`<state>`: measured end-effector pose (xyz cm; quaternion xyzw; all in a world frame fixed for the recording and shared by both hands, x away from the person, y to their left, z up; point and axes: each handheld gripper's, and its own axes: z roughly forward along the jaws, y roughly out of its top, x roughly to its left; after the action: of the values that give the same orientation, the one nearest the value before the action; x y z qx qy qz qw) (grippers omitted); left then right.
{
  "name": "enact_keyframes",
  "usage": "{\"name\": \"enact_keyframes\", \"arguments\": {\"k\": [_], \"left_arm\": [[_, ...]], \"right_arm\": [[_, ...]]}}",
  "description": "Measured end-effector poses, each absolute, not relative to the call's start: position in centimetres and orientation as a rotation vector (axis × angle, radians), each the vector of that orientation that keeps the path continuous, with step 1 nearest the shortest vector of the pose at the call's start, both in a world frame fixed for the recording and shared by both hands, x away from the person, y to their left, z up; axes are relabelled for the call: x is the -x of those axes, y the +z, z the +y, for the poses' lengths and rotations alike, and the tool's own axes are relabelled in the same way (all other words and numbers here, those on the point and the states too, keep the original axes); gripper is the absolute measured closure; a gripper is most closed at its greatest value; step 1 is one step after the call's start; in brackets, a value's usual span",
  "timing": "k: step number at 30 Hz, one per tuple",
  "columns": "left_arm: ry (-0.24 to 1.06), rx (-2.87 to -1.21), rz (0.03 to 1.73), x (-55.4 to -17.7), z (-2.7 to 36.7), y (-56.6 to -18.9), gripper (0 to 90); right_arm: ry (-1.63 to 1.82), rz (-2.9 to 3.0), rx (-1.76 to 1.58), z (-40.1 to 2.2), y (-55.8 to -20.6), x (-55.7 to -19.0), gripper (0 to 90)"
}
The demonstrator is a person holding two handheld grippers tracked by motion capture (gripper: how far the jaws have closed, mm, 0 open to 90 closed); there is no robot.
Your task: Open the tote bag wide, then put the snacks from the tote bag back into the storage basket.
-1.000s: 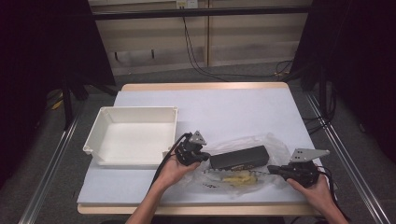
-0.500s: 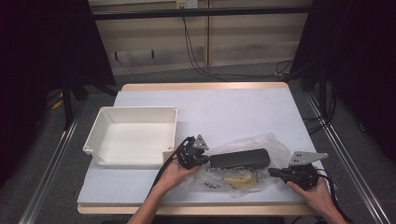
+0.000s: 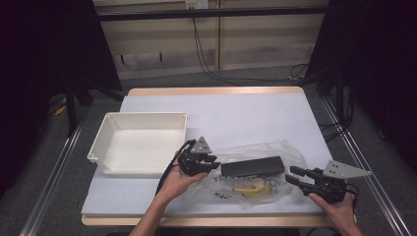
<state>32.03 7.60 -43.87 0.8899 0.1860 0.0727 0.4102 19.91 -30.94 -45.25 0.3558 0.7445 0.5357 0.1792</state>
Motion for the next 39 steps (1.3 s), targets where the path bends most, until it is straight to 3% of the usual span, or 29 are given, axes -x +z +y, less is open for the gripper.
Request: {"name": "enact_keyframes", "arguments": {"k": [9,23,39], "left_arm": [[0.177,-2.16,0.426,-31.7,8.5,-41.8,62.1],[0.121,-2.201,0.311,-30.9,6.8,-40.6,60.8],[0.04,-2.314,0.196,-31.5,3.9,-41.7,57.0]], "right_arm": [[1.533,2.029,-1.01,-30.8,-44.7,-18.8,35.1],[1.568,1.995,-1.05,-30.8,-44.2,-17.5,1.3],[1.561,2.026,-1.034,-31.0,-44.6,-17.7,3.0]]}}
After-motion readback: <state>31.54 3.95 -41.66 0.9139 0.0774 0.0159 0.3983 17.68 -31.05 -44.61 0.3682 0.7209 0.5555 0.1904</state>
